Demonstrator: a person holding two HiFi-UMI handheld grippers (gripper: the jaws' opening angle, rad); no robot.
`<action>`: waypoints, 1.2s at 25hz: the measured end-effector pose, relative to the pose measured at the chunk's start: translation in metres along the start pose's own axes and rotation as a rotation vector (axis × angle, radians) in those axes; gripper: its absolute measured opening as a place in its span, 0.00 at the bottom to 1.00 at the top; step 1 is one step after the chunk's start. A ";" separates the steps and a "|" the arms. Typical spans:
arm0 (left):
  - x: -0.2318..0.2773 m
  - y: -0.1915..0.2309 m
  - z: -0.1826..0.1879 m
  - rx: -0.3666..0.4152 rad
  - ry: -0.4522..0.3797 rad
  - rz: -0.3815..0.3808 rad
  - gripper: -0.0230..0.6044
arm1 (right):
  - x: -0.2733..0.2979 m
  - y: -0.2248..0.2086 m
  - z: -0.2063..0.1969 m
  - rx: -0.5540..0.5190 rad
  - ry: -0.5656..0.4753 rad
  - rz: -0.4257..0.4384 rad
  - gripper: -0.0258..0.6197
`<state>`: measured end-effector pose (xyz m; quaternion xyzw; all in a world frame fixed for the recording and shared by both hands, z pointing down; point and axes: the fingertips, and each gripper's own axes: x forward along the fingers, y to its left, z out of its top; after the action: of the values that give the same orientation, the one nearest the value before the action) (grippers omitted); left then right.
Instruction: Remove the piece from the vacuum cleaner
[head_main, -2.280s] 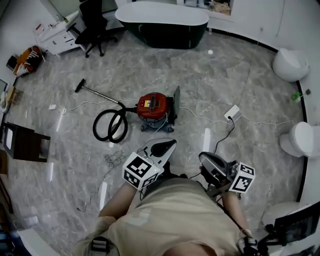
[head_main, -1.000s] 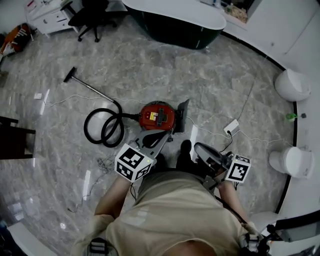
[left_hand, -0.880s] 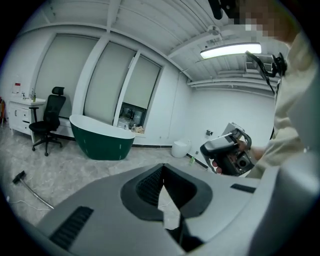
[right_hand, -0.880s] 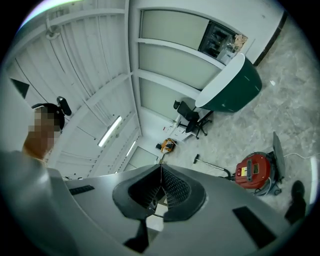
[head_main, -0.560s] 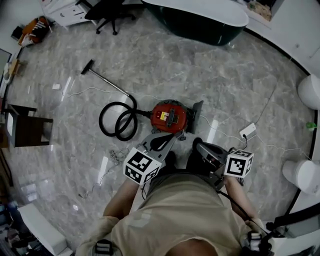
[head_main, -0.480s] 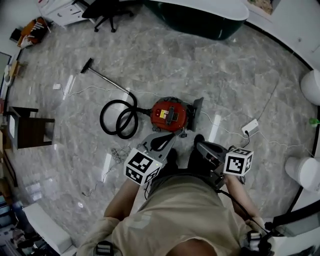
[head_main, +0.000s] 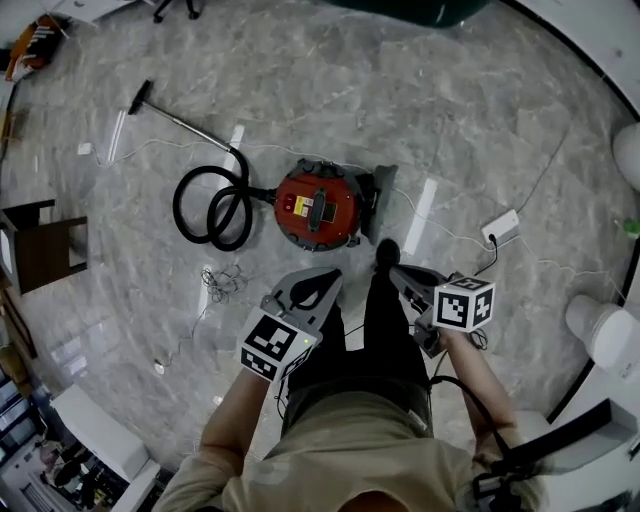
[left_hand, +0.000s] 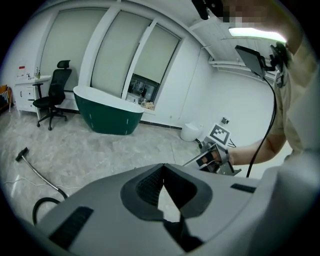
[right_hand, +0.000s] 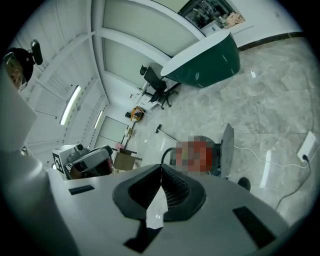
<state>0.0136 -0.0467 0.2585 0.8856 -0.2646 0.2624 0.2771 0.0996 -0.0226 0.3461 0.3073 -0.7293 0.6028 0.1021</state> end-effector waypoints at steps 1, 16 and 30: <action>0.007 0.004 -0.006 -0.010 0.006 -0.002 0.04 | 0.007 -0.008 0.000 0.007 0.008 -0.001 0.04; 0.095 0.069 -0.124 -0.161 0.055 -0.031 0.04 | 0.128 -0.142 -0.022 0.059 0.119 -0.067 0.04; 0.128 0.077 -0.174 -0.237 0.062 -0.046 0.04 | 0.160 -0.224 -0.013 0.049 0.052 -0.272 0.05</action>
<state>0.0034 -0.0334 0.4872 0.8439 -0.2647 0.2502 0.3939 0.0986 -0.0807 0.6155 0.3899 -0.6631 0.6088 0.1941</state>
